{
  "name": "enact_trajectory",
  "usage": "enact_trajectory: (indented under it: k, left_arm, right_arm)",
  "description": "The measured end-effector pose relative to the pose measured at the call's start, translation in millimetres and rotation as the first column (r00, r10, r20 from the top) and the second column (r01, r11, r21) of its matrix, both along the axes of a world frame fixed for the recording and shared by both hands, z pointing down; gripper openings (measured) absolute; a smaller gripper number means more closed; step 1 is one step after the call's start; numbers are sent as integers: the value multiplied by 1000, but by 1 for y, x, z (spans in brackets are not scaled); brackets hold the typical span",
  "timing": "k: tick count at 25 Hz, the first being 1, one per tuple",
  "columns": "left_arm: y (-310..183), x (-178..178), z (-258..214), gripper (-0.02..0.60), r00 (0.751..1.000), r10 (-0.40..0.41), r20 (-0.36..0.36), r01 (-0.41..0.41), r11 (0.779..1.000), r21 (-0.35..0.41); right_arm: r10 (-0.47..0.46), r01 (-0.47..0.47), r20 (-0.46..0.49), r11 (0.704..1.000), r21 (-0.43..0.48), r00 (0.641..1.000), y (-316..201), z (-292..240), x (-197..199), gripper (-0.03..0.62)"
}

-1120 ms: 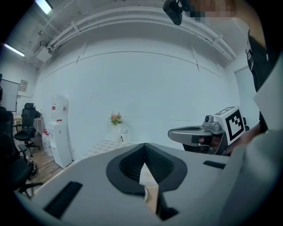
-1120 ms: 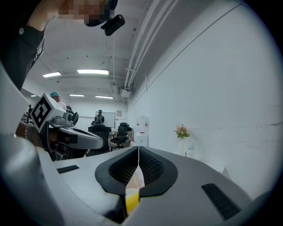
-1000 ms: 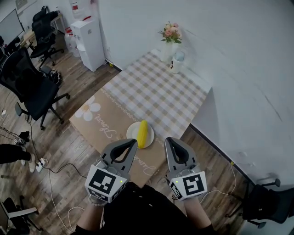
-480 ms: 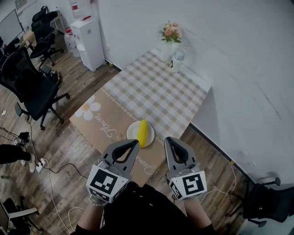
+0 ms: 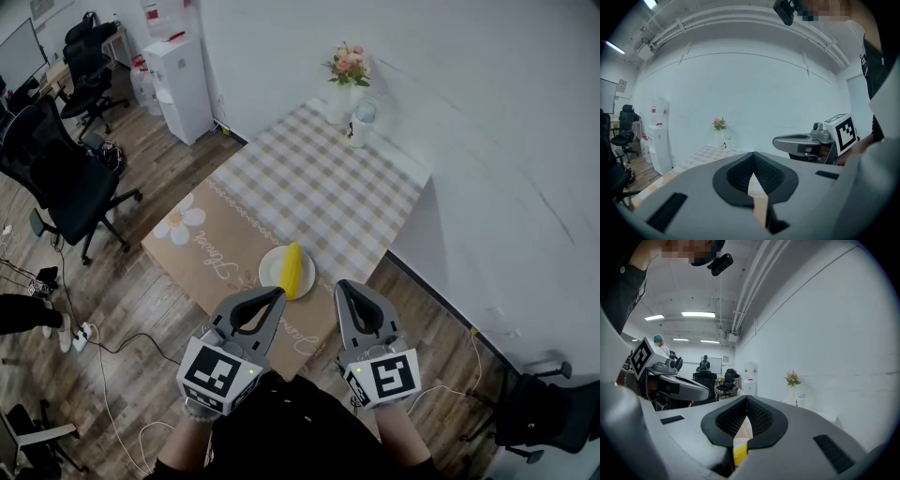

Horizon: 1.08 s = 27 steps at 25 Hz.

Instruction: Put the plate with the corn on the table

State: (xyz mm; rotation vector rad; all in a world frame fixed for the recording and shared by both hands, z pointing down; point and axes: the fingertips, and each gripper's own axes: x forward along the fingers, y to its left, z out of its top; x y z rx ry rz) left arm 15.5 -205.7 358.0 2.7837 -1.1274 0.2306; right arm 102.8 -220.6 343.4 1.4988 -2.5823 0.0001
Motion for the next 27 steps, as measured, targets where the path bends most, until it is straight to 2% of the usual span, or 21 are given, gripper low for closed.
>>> enact_trajectory:
  k: [27]
  left_arm:
    - [-4, 2, 10, 12, 1000, 26, -6, -26, 999, -39]
  right_arm:
    - [-7, 6, -34, 999, -32, 999, -3, 9, -5, 41]
